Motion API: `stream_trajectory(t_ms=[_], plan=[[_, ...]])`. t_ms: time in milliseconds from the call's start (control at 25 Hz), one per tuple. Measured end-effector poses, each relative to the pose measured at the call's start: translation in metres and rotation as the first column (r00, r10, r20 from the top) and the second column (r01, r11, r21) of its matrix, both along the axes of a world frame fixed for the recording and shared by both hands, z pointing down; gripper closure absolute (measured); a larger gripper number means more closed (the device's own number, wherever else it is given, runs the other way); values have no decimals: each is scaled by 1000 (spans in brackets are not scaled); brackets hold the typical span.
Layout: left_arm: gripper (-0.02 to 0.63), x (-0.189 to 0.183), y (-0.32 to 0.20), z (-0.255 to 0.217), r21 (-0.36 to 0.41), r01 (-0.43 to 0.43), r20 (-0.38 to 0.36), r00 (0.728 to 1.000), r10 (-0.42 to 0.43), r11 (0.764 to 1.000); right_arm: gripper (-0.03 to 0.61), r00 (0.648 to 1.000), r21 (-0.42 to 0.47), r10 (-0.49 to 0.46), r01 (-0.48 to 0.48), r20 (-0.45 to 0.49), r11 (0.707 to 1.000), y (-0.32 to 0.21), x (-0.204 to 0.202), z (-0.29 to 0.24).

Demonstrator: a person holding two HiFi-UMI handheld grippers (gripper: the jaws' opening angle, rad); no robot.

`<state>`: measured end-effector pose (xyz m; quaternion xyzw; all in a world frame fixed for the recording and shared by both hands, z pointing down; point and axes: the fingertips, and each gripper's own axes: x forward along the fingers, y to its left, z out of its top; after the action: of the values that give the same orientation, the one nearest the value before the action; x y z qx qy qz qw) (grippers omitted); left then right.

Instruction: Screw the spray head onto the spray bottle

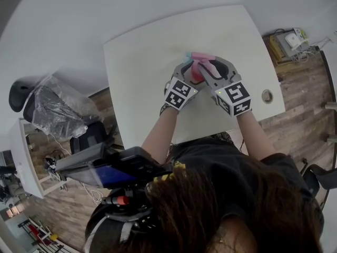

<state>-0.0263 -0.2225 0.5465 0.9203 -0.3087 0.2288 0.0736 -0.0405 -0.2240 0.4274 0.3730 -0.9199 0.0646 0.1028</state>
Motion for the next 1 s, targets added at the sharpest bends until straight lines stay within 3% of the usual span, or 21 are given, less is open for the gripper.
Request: stream_trajectory(t_ms=[200,440,640,1000], plan=[[213,-4,3,-8,16,-16,-25,1000,16,1000,397,998,-6,-41,41,49,999,2,-1,-2],[212,-16,17,-20,56,-58,33,998,56,997,396,996,-24,-48,50,77,998,1,16,-3],[217,-32,28,-32,76,-35,10,999,34,997,394,994,-41,-39,44,100,998,4,33,-2],[492,-48,34,-57,140,63,-49,997,-56,988,394,990,-62,-17,26,138,998,8,51,1]])
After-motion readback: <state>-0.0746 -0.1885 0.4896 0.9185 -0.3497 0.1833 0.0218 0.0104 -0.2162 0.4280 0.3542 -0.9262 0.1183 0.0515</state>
